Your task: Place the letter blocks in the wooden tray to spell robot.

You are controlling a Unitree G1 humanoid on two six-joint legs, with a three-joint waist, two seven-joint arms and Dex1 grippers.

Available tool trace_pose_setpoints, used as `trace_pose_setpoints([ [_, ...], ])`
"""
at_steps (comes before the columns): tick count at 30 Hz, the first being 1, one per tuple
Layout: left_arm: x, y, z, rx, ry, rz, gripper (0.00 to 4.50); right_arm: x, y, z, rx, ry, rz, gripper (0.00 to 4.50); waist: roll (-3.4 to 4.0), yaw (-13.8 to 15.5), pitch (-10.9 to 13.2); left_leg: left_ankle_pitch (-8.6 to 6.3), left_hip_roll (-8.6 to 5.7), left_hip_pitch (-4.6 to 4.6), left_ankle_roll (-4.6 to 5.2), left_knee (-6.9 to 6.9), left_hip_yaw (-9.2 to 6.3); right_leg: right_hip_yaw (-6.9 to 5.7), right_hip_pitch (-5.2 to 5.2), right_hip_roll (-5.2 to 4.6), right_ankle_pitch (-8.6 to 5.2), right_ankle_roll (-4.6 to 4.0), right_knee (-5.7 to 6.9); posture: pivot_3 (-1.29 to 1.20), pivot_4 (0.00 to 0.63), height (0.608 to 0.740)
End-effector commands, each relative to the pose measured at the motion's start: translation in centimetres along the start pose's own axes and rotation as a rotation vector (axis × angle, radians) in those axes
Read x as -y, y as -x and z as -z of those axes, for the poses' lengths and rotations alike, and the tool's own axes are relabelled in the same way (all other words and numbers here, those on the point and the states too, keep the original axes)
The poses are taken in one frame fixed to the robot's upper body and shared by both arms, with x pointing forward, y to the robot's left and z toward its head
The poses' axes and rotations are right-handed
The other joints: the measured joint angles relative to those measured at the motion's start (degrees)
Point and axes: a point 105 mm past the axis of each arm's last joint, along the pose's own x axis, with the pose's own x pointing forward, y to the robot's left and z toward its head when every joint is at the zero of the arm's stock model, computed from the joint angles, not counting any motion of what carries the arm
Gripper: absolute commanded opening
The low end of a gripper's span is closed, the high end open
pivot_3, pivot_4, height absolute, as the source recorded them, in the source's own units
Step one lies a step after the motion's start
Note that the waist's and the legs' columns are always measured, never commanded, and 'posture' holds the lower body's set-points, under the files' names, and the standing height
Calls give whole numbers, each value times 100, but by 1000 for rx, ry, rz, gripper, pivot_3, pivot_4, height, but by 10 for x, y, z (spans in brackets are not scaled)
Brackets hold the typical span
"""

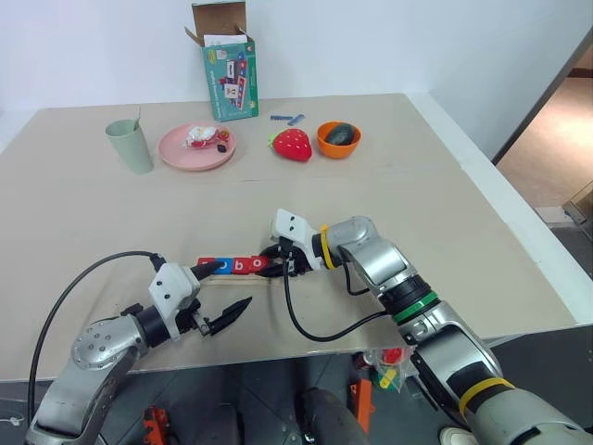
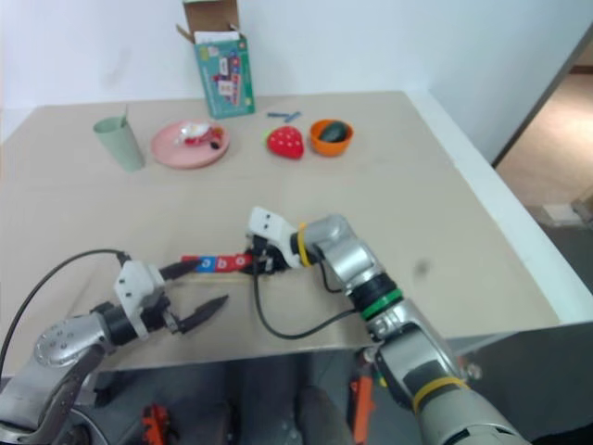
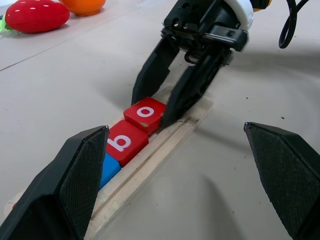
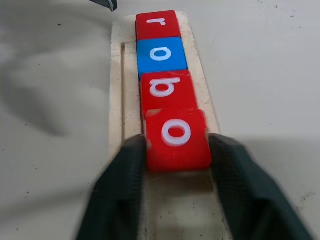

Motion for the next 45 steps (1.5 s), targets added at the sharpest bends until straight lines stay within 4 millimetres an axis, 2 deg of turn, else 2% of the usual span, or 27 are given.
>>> trace_pose_setpoints([
  [1, 0, 0, -11, 34, -34, 6, 4500, 5, 13, -21, 62, 16, 17, 3624, 0, 1, 0, 0, 0, -1, 0, 0, 0, 0, 0, 0, 0, 0, 0, 0, 150, 740],
  [3, -1, 0, -11, 33, -35, 6, 4500, 4, 19, -27, 83, 18, 19, 4278, 0, 0, 0, 0, 0, -3, 0, 0, 0, 0, -2, -1, 0, 0, -1, 0, 150, 740],
  [4, -1, 0, -11, 33, -36, 6, 4500, 5, 24, -32, 100, 10, 25, 4460, 0, 0, 0, 0, 0, -4, 0, 0, 0, 1, -2, -1, 0, 1, -1, 0, 150, 740],
  [7, 1, -1, -15, 43, -30, 26, 4500, 21, 58, -50, 209, -80, 133, 4460, 1, 3, 0, 0, -1, -10, 0, 0, -3, -1, -5, -2, -1, 1, -1, 0, 150, 740],
  [9, 10, -1, -19, 49, -7, 92, 4500, 37, 78, -50, 258, -157, 236, 4460, 0, 2, 0, 0, -2, -11, 0, 0, -4, -2, -4, -4, -1, 1, -1, 0, 150, 740],
  [12, 24, 0, -22, 27, 31, 214, 4500, 61, 106, -28, 254, -243, 406, 4460, -1, 1, -1, 0, -4, -10, 0, 0, -3, -2, -3, -4, -1, 2, -3, 0, 150, 740],
  [14, 32, 1, -23, -3, 33, 287, 4500, 76, 124, -4, 204, -269, 553, 4460, -2, -1, -1, 0, -4, -9, 0, 0, 0, 0, -4, -3, -2, 2, -4, 0, 150, 740],
  [17, 38, 3, -24, -45, 32, 365, 4500, 83, 142, 22, 138, -238, 729, 4460, 0, 0, 0, 0, -4, -9, 0, -5, 5, 5, -6, -1, -4, 1, -5, 0, 150, 740],
  [26, 29, -2, -27, -53, -28, 367, 4500, 50, 124, 41, 183, -367, 922, 4460, -1, -49, -1, -1, 1, -7, 1, -12, 9, 16, -15, 5, -8, 0, 2, 0, 150, 740],
  [36, 28, -8, -37, 24, -1, 345, 4500, 41, 120, 77, 126, -501, 1008, 4460, -3, -6, -2, 0, -6, -10, -2, -6, 11, 17, -9, -2, -8, 6, -6, 0, 150, 740],
  [40, 23, -16, -48, 68, -69, 306, 4500, 38, 118, 85, 129, -556, 1012, 4460, -4, 0, -3, 1, -5, -7, -1, -6, 5, 12, -5, 1, -7, 5, -5, 0, 150, 740],
  [41, 22, -18, -50, 81, -78, 293, 4500, 38, 117, 84, 131, -553, 1011, 3927, -5, 0, -3, 1, -5, -5, -1, -6, 4, 12, -2, 0, -7, 5, -4, 0, 150, 740],
  [45, 19, -21, -52, 95, -96, 272, 4500, 36, 114, 82, 140, -560, 1012, 2598, -9, -6, -6, 1, -6, -4, -1, -5, 9, 17, -1, 0, -6, 7, -5, 0, 150, 740],
])
